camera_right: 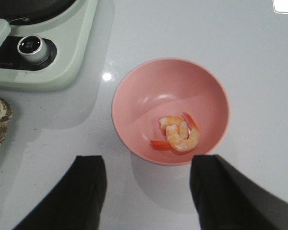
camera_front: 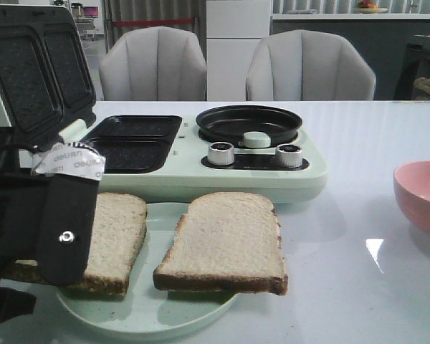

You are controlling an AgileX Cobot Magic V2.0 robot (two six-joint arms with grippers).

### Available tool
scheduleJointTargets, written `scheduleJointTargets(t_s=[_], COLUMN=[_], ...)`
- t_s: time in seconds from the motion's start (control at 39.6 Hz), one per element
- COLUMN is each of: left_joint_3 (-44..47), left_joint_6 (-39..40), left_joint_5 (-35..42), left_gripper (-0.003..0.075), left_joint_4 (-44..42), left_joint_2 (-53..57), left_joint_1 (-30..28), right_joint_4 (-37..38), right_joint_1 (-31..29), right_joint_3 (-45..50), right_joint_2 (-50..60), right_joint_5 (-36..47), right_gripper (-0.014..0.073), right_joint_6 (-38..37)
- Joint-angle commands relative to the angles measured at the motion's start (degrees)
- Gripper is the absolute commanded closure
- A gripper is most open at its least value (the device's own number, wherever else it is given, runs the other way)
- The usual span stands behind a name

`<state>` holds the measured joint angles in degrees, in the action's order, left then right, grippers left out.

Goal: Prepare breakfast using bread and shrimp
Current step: 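Lower the left gripper and grasp the bread slice nearest it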

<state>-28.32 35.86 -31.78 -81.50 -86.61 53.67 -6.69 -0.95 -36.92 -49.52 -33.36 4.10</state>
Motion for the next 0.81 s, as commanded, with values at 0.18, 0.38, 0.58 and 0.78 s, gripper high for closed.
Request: scheduleJointTargets(t_s=[0.18, 0.38, 0.58, 0.78], left_joint_3=[-1.4, -1.4, -1.4, -1.4], left_joint_6=[1.4, 1.8, 2.4, 2.4], left_joint_5=[-1.0, -2.8, -4.9, -5.4], left_gripper=[0.0457, 0.0555, 0.0619, 0.0621], left_joint_4=[-1.5, -0.5, -0.2, 0.2], left_joint_2=[1.2, 1.2, 3.0, 10.2], left_joint_1=[0.0, 0.0, 0.0, 0.0], right_joint_4=[-0.3, -0.3, -0.3, -0.3], right_joint_1=[-0.3, -0.3, -0.3, -0.3], right_joint_3=[-2.0, -2.0, -2.0, -2.0], right_joint_2=[0.2, 0.2, 0.2, 0.2], right_joint_5=[4.0, 4.0, 4.0, 4.0], right_gripper=[0.0095, 0.0095, 0.0095, 0.0095], right_joint_6=[0.3, 0.3, 0.3, 0.3])
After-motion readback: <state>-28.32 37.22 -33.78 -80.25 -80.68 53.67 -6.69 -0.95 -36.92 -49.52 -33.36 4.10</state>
